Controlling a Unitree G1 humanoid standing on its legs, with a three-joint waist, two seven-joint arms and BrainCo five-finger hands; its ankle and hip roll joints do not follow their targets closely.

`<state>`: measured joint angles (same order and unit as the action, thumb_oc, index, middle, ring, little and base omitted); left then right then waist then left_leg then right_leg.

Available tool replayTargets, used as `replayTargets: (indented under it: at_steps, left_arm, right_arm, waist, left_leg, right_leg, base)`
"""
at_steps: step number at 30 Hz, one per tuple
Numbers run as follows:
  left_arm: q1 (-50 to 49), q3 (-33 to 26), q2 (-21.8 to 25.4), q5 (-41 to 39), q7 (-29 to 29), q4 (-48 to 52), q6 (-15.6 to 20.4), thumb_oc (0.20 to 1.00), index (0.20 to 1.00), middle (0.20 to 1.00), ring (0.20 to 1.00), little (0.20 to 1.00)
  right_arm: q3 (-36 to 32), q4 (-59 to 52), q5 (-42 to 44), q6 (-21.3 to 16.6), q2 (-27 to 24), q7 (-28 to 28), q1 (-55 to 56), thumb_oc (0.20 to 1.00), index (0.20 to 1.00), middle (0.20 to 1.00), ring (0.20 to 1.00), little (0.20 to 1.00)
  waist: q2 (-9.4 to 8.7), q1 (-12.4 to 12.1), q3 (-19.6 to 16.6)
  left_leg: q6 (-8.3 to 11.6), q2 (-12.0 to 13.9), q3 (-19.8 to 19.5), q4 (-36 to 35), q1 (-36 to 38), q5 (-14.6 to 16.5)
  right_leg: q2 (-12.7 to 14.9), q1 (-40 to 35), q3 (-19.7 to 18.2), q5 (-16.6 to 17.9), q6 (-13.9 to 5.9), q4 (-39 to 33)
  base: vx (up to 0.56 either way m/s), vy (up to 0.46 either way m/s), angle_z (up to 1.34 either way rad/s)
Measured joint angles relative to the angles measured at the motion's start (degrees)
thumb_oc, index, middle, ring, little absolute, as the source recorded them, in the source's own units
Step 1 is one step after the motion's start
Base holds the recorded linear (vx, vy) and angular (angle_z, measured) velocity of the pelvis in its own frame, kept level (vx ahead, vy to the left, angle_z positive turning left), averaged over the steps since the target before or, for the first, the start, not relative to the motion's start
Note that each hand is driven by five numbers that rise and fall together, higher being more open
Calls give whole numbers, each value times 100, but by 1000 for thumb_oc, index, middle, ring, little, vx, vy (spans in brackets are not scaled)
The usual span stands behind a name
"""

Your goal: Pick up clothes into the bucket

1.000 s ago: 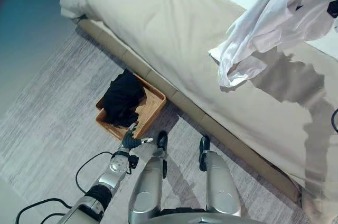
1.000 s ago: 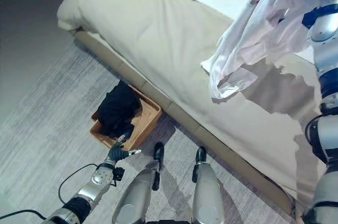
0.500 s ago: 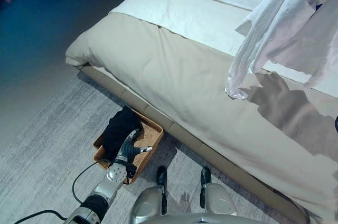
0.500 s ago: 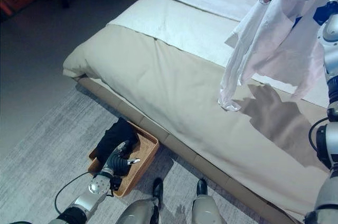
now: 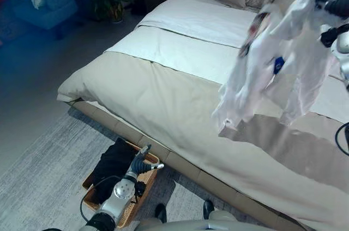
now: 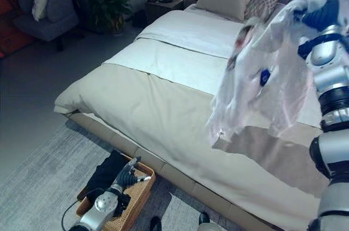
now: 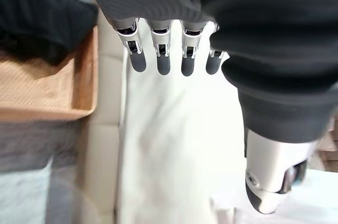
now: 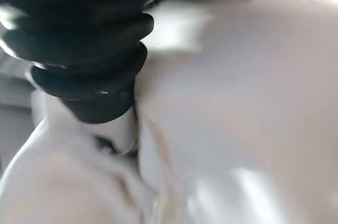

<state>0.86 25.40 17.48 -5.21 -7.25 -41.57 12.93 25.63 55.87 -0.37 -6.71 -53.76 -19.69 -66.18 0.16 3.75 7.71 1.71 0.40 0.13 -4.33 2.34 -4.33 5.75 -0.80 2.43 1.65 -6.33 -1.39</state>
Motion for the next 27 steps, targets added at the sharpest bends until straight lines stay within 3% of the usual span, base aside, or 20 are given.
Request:
replayTargets:
  at_steps: [18,27]
  left_arm:
    - [-213,3,-153,2,-14,-410,-42,1000,1000,1000,1000,1000]
    - [0,-100,233,-70,36,1465,-93,1000,1000,1000,1000,1000]
  right_arm:
    - [-4,311,-247,18,199,62,80,200,200,200,200,200]
    - [-210,-600,-180,33,-1,-85,92,200,200,200,200,200]
  waist:
    - [81,-36,-59]
    - [80,2,-73]
  left_leg:
    - [-3,-3,-102,-2,31,-7]
    - [-4,3,-178,-62,218,-7]
  right_leg:
    - [-10,-238,141,129,37,-291]
    - [-18,-465,198,128,34,-372]
  base:
    - [3,-4,3]
    - [15,-5,3]
